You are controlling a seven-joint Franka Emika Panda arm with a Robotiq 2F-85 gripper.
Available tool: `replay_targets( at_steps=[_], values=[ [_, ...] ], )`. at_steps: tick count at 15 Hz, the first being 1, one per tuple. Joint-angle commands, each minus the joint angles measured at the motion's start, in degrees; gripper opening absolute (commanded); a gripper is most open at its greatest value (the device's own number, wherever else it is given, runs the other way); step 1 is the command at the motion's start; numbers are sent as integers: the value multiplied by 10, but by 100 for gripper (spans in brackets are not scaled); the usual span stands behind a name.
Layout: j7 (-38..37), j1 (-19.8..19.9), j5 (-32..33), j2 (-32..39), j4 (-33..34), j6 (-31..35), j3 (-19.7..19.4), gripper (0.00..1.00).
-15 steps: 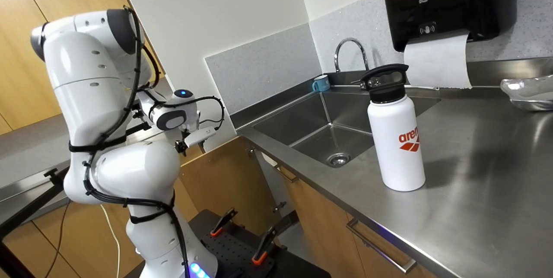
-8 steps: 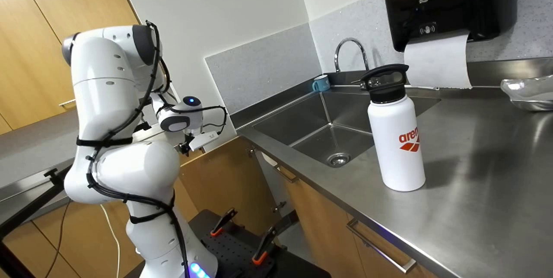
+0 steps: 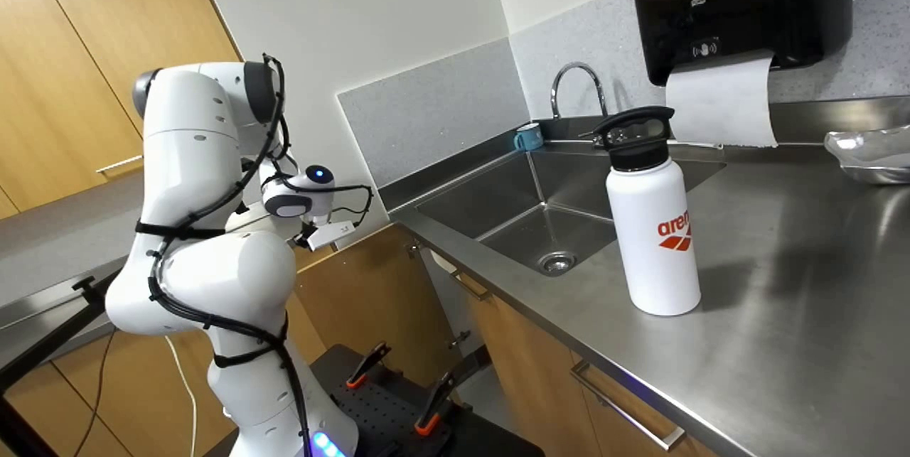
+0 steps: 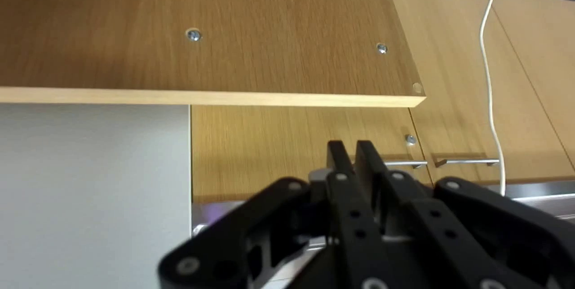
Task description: Close the unit door on the left
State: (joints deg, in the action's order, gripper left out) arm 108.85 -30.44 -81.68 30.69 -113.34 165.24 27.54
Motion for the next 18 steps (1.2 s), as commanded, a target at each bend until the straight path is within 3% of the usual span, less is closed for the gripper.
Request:
replay_targets(
  at_steps=[1, 9, 18],
  values=[
    [16, -5, -17, 35, 48, 5, 7, 0],
    [-24, -45, 28, 91, 114, 9, -5, 0],
    [-194, -125, 189, 149, 189, -12, -87, 0]
  ],
)
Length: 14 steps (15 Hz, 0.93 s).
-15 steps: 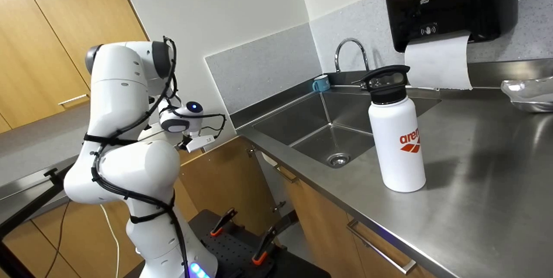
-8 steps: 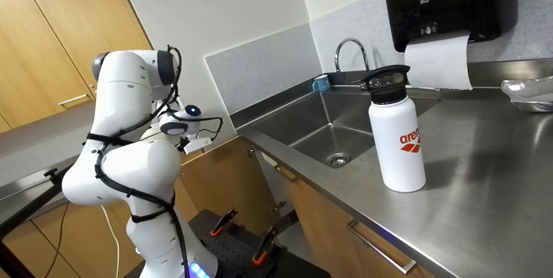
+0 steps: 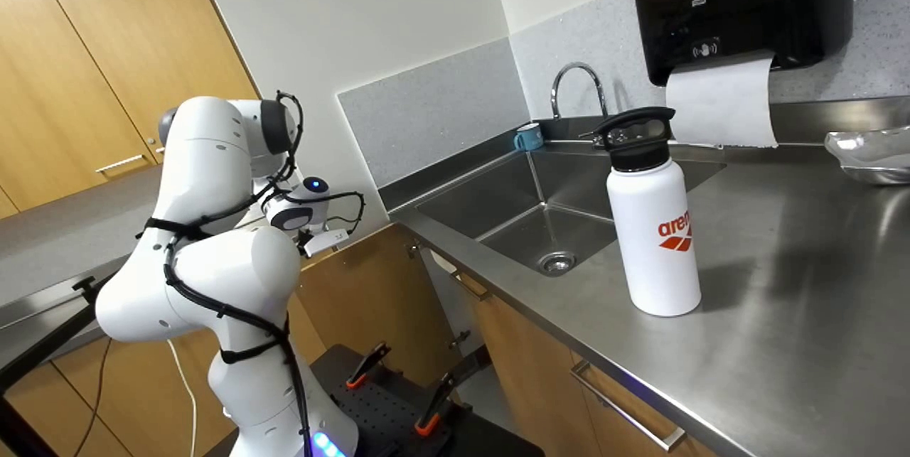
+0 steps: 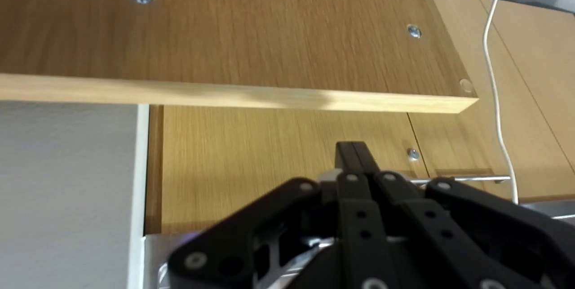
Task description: Close the unit door on the left
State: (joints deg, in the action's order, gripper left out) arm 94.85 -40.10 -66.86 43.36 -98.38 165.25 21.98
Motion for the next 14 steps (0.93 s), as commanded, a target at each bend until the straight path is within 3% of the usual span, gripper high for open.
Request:
replay_targets(
  at_steps=[1, 3, 4, 9, 14],
  values=[
    [-78, -38, 59, 28, 48, -19, -43, 0],
    [-123, -52, 91, 40, 66, -41, -63, 0],
    [-169, -32, 148, 50, 70, -40, -40, 0],
    [-358, -17, 332, 61, 91, -105, -31, 0],
    [-483, 34, 473, 65, 98, -157, 20, 0]
  ],
)
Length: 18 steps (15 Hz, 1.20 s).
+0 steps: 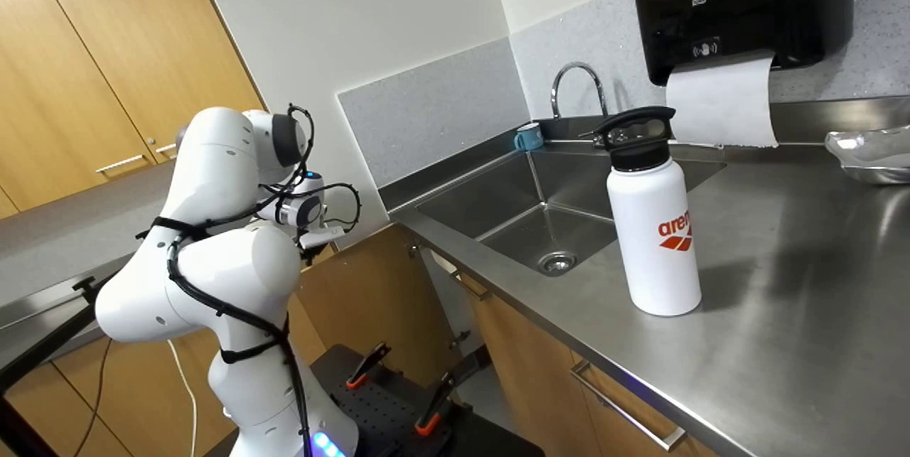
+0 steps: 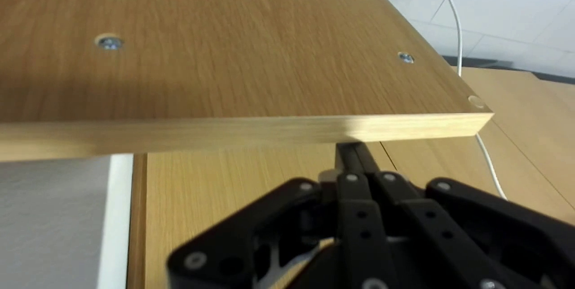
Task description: Close the unit door on the left
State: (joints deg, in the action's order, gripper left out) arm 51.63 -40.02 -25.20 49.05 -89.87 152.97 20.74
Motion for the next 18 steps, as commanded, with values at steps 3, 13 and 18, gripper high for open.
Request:
replay_targets(
  at_steps=[3, 13, 18],
  values=[
    [-83, 63, 103, 5, -3, -40, 58, 0],
    [-123, 135, 178, -14, -79, -9, 90, 0],
    [-158, 147, 221, -35, -120, -6, 69, 0]
  ],
)
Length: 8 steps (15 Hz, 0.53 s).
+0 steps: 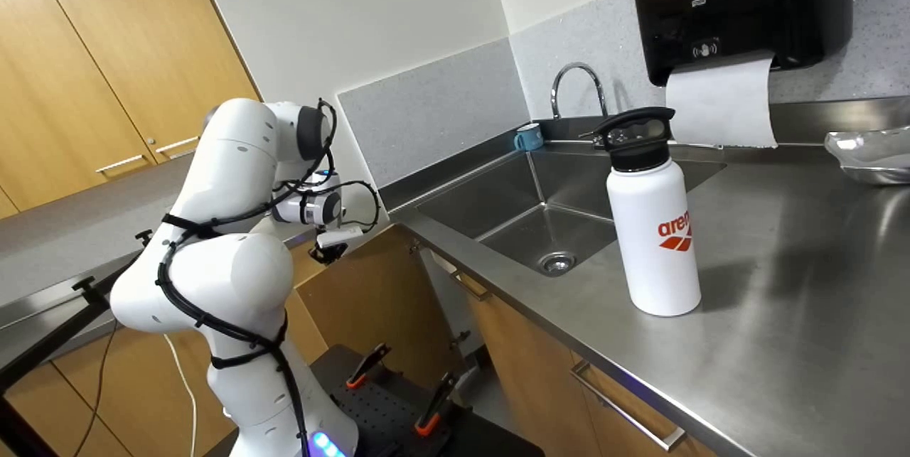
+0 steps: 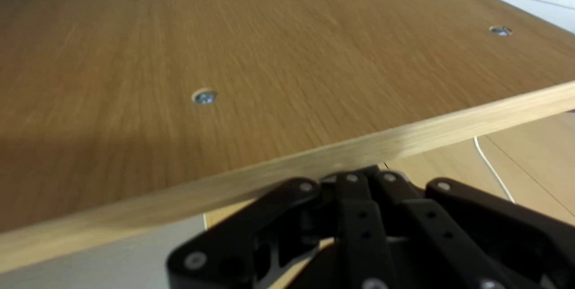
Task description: Close the unit door on the left
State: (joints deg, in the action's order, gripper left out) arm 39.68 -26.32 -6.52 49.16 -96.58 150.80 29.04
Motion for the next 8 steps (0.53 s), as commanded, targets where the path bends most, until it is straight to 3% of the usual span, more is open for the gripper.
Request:
replay_targets(
  at_steps=[1, 8],
  values=[
    [-52, 9, 50, -51, -68, 17, -23, 0],
    [-169, 2, 161, -141, -159, 22, -87, 0]
  ],
)
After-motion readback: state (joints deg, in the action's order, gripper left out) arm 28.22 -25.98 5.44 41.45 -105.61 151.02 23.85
